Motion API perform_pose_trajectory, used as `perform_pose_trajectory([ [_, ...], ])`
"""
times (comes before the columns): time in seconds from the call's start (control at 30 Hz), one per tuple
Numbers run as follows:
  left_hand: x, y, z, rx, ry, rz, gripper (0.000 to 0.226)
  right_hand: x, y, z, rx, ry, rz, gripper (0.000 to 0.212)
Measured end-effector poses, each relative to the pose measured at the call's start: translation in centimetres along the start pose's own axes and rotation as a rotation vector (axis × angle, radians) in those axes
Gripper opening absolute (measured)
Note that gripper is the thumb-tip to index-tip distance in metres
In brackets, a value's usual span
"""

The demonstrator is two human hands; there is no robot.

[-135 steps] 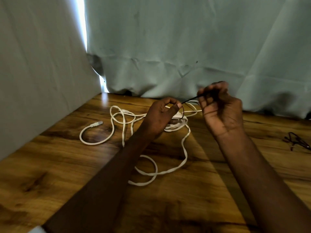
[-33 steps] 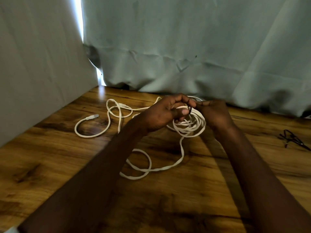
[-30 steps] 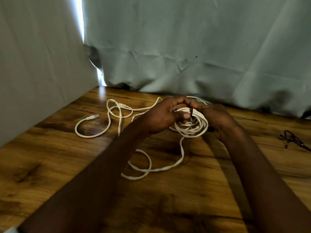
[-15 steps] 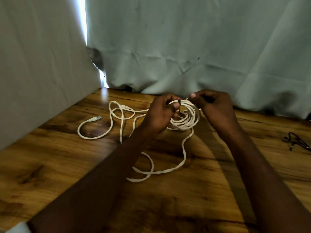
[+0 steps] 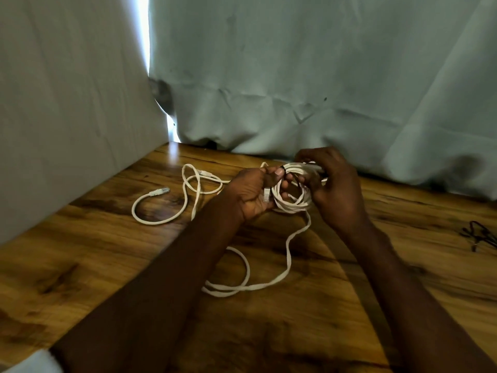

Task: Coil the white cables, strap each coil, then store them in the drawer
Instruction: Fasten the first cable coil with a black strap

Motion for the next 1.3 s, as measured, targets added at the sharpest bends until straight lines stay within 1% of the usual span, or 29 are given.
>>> perform_pose_trajectory([
  [0.07, 0.1, -0.1, 0.0, 0.050, 0.013, -0.053, 0.022, -0.6, -0.2, -0.3, 0.048, -0.056, -0.126, 0.038],
  [0.13, 0.3, 0.0, 0.2, 0.056, 0.032, -0.071, 0.024, -1.0, -0.4, -0.6, 0.060, -0.060, -0.190, 0.036],
  [0.17, 0.3, 0.0, 0.2, 0.050, 0.042, -0.062, 0.026, -1.1, -0.4, -0.7, 0.070, -0.047, -0.176, 0.034],
  [0.23, 0.4, 0.3, 0.3, 0.006, 0.060, -0.004, 0.027, -1.0, -0.6, -0.6, 0.072, -0.015, -0.067, 0.029],
  [0.3, 0.2, 0.4, 0.2, -0.070, 0.061, 0.086, 0.023, -1.0, -0.5, -0.4, 0.024, 0.049, 0.056, 0.026],
  [0.37, -0.1, 0.5, 0.1, -0.215, 0.081, 0.250, 0.015, -0.6, -0.3, -0.2, -0.030, 0.121, 0.134, 0.021],
  [0.43, -0.6, 0.6, 0.1, -0.412, 0.087, 0.494, 0.009, -0.3, -0.4, -0.2, -0.048, 0.161, 0.141, 0.015],
  [0.5, -0.8, 0.7, 0.0, -0.552, 0.117, 0.748, 0.015, -0.2, -0.7, -0.4, -0.047, 0.176, 0.124, 0.011],
  [0.57, -0.6, 0.8, 0.0, -0.629, 0.123, 0.898, 0.024, -0.3, -0.7, -0.5, -0.080, 0.180, 0.170, 0.010],
  [0.63, -0.4, 0.7, 0.2, -0.655, 0.056, 0.881, 0.024, -0.3, -0.7, -0.5, -0.131, 0.170, 0.232, 0.008],
  [0.7, -0.2, 0.5, 0.3, -0.664, -0.036, 0.810, 0.020, -0.5, -0.3, -0.4, -0.204, 0.149, 0.289, 0.007],
  [0.83, -1.0, -0.3, 0.0, -0.593, -0.193, 0.703, 0.029, -0.3, 1.1, -0.1, -0.438, 0.108, 0.474, 0.011],
  [0.9, -1.7, -0.5, -0.4, -0.591, -0.275, 0.671, 0.031, -0.1, 1.3, -0.2, -0.567, 0.069, 0.579, 0.010],
  [1.0, -2.5, -0.3, -1.1, -0.615, -0.393, 0.628, 0.028, -0.3, 1.9, -0.6, -0.756, -0.025, 0.800, 0.006],
  [1.07, -2.6, -0.2, -1.2, -0.626, -0.410, 0.660, 0.025, -0.6, 2.8, -0.6, -0.862, -0.136, 0.853, 0.011],
  [1.13, -2.7, -0.2, -1.1, -0.654, -0.370, 0.712, 0.023, -0.7, 3.6, -0.6, -0.915, -0.206, 0.851, 0.023],
  [1.17, -2.7, -0.2, -1.1, -0.671, -0.336, 0.731, 0.023, -0.8, 3.8, -0.6, -0.927, -0.211, 0.849, 0.024],
  [1.27, -2.9, -0.5, -1.2, -0.722, -0.273, 0.765, 0.024, -0.8, 3.9, -0.7, -0.938, -0.147, 0.816, 0.013],
  [1.3, -2.9, -0.6, -1.3, -0.740, -0.256, 0.775, 0.024, -0.8, 3.8, -0.8, -0.947, -0.133, 0.822, 0.012],
])
Point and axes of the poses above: each hand's wrist, its own z-axis towards the middle knuckle, its own x-axis out of the back of the hand, y = z × x, the point moved 4 cm from there along z, towards the middle knuckle, and after that the axes turned 10 degrees about -x, right-handed, at the moved point
